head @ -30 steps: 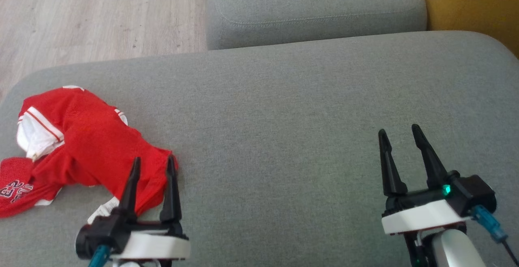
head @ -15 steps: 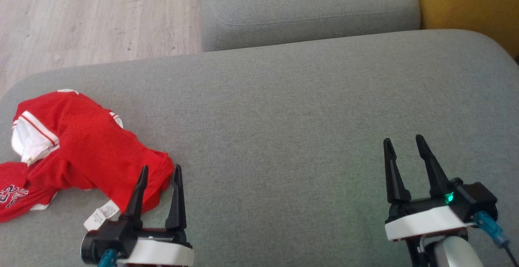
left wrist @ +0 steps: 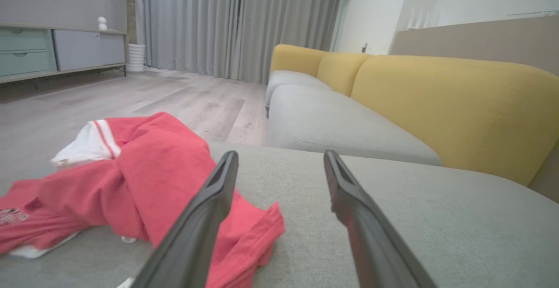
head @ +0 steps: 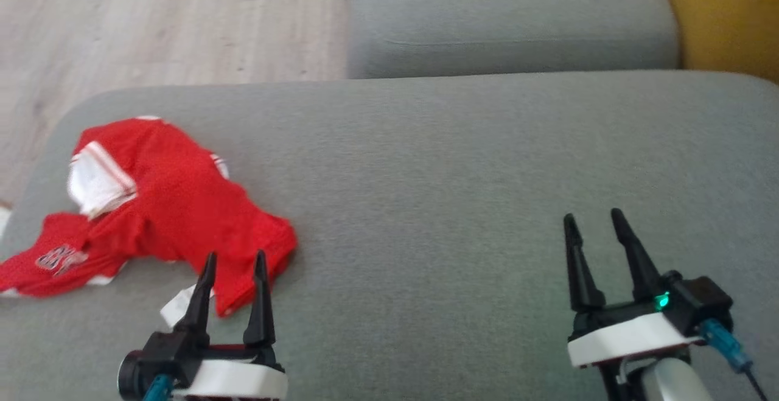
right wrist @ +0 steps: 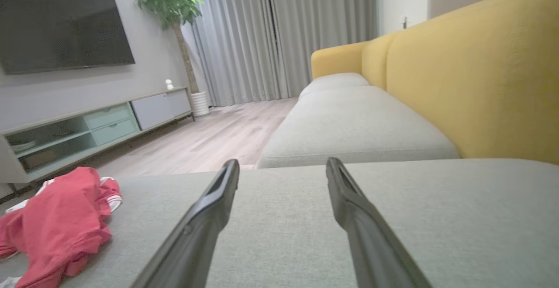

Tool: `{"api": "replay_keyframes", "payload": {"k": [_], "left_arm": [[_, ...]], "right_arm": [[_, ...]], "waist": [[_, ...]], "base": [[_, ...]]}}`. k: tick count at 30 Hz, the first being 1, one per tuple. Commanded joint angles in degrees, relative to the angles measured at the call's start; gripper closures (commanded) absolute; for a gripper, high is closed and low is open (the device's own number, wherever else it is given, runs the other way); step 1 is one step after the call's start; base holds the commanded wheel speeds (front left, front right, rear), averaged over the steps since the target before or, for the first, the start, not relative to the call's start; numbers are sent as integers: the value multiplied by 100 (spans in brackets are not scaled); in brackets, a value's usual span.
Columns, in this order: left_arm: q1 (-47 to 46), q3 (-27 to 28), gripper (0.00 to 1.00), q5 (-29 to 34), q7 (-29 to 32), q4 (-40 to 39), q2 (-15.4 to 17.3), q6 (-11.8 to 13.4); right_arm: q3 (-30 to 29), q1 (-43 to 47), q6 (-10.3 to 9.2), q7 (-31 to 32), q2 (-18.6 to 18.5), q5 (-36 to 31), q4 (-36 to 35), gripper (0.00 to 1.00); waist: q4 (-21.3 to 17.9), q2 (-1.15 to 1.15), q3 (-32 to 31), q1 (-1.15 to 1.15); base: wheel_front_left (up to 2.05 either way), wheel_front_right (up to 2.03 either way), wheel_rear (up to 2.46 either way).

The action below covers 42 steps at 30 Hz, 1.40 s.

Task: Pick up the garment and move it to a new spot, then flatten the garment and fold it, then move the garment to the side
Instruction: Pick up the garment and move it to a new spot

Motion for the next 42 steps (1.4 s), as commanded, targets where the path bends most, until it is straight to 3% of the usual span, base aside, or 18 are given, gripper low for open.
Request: {"api": "replay_keyframes", "payload": {"k": [1, 14, 23, 35, 38, 42], "left_arm": [[-166, 266, 0, -20, -55, -109, -12, 56], [-67, 570, 0, 164, -55, -159, -12, 108], [43, 685, 0, 227, -55, -218, -12, 66], [-203, 1088, 0, 431, -55, -411, 31, 38], [-628, 1197, 0, 552, -55, -297, 220, -70], [-1578, 1240, 0, 678, 60, 246, 718, -256]], "right_arm": [[244, -139, -4, -61, -49, 61, -191, 0], [593, -23, -4, -61, -49, 283, -180, 0], [654, -2, -4, -61, -49, 368, -164, 0], [793, -84, -4, -61, -49, 316, -206, 0], [747, -222, -4, -61, -49, 205, -245, 0], [659, -430, -4, -61, -49, 48, -343, 0]], "waist": [[243, 0, -47, 0], [1209, 0, -176, 0], [1603, 0, -244, 0], [1377, 0, 78, 0], [1200, 0, 353, 0], [951, 0, 799, 0]], "base": [[0, 0, 0], [0, 0, 0], [0, 0, 0], [0, 0, 0], [0, 0, 0], [0, 0, 0]]}}
